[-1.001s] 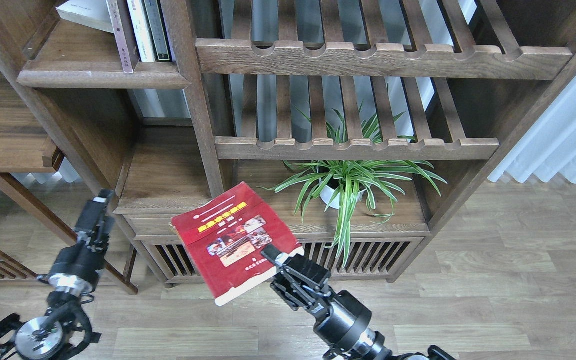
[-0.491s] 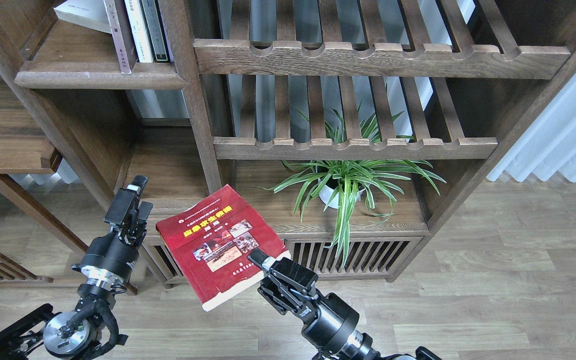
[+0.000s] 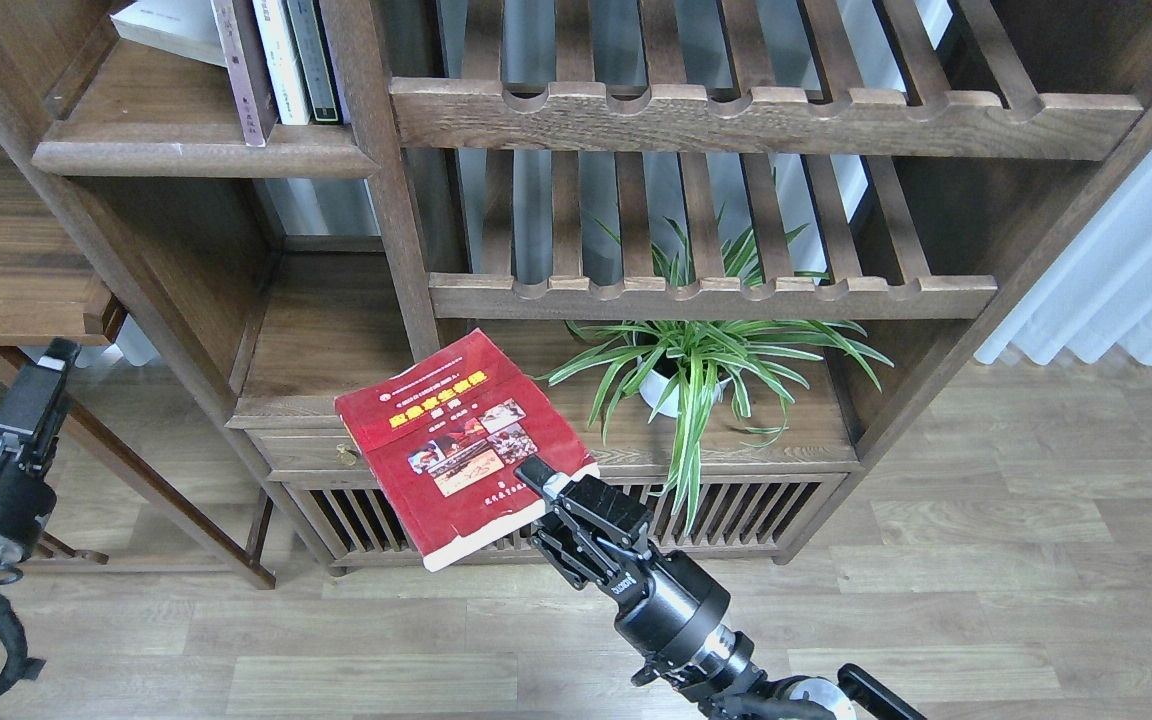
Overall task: Organize books on shelf
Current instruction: 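Hold the red book low and raise the left gripper toward it, then grasp the red book with the left gripper and release the right gripper, then lift the red book with the left gripper up toward the top shelf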
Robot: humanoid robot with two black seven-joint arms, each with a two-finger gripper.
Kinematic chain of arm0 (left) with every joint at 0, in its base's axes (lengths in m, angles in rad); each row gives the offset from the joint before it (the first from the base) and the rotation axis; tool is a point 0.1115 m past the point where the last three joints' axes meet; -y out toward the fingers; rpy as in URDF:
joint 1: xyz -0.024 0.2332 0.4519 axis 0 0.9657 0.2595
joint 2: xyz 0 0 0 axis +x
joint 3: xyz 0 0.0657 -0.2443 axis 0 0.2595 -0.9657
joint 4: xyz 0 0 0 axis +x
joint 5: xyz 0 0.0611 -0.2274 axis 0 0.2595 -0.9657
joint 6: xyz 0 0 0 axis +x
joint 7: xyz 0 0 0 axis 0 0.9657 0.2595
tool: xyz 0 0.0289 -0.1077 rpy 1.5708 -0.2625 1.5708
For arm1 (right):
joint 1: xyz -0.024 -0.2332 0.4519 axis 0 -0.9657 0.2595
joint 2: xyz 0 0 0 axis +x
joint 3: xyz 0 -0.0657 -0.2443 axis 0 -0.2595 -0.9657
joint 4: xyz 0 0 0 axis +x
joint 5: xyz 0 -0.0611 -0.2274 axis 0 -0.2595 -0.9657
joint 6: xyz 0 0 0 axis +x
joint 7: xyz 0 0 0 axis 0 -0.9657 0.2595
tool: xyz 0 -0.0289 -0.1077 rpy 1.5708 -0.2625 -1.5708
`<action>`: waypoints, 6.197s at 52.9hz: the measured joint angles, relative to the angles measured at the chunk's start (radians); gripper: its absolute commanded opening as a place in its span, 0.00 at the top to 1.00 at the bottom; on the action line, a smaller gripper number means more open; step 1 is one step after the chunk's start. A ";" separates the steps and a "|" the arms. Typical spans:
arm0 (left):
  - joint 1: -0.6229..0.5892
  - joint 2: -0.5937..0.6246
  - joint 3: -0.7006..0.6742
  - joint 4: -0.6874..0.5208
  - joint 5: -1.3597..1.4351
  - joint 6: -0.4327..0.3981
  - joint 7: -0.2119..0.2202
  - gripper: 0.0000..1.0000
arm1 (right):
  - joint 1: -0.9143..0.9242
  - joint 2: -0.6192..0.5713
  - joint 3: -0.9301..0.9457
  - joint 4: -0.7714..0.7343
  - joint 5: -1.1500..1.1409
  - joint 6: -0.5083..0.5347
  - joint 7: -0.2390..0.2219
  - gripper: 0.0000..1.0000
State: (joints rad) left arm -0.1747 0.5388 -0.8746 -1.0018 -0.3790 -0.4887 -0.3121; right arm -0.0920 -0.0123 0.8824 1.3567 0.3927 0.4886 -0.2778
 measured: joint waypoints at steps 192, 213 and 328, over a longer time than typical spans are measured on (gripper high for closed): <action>-0.010 -0.244 0.147 -0.273 -0.187 0.000 0.420 0.21 | 0.008 0.012 -0.044 -0.051 0.016 0.000 -0.005 0.94; -0.028 -0.234 0.225 -0.255 -0.188 0.000 0.418 0.25 | -0.003 0.012 -0.066 -0.043 -0.012 0.001 -0.005 0.95; -0.116 0.393 -0.156 -0.377 0.229 0.000 0.470 0.98 | 0.050 0.012 0.277 -0.079 -0.252 0.000 0.005 0.01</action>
State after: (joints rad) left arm -0.2904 0.9320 -1.0307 -1.3786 -0.1501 -0.4886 0.1578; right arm -0.0424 0.0000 1.1598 1.2782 0.1409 0.4888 -0.2731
